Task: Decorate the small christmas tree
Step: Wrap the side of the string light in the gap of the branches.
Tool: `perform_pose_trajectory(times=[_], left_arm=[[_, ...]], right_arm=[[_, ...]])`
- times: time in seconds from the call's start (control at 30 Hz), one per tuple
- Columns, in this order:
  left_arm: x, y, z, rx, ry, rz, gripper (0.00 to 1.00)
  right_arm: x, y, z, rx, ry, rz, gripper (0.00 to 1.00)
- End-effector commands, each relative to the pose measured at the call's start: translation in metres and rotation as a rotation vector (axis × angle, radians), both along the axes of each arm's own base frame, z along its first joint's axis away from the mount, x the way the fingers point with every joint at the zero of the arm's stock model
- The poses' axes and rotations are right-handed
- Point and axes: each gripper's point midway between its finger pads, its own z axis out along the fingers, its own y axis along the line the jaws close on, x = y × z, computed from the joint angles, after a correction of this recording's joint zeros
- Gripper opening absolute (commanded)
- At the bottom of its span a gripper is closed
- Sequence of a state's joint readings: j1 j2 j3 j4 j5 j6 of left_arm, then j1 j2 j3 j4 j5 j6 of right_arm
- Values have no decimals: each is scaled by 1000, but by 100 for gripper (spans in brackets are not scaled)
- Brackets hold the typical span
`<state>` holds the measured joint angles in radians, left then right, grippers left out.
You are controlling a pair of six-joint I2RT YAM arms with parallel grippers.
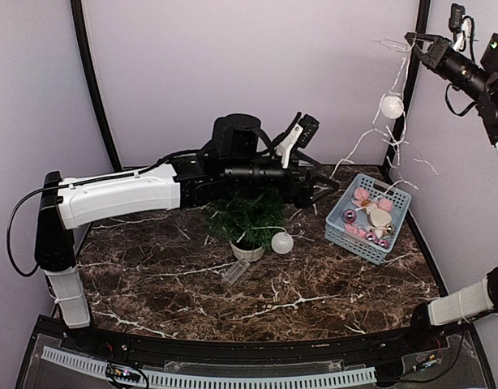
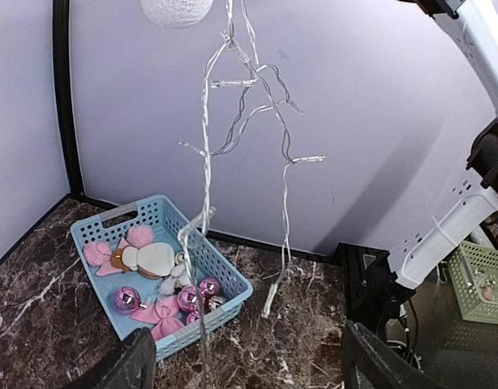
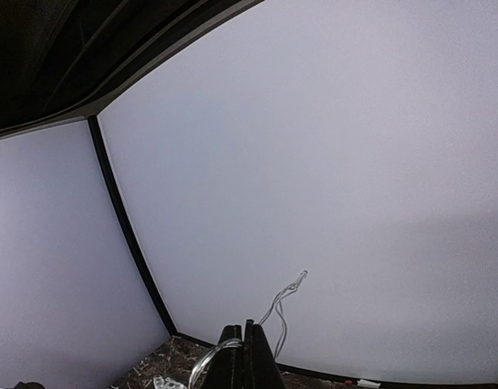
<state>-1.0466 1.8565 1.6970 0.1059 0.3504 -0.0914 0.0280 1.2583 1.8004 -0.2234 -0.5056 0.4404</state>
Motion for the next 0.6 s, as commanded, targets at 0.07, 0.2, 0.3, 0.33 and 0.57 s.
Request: perform_pose_trajectory(times=[0.07,0.2,0.3,0.33,0.57], left_arm=[[3,-14,3,21,-2,-20,72],[6,-22,5,16,-17,-27,60],[10,-27,5,14,-29,-25,47],[11,-28,7,10,-38,-23,43],[17,-32,10,5,-88,-8,9]], right_arm=[[-12,2,13,1,-65,26,0],[-12,3,9,3,-60,31,0],[-11,4,6,1,-54,36,0],[-11,4,5,0,-54,35,0],[-5,3,-9,-5,-30,29,0]])
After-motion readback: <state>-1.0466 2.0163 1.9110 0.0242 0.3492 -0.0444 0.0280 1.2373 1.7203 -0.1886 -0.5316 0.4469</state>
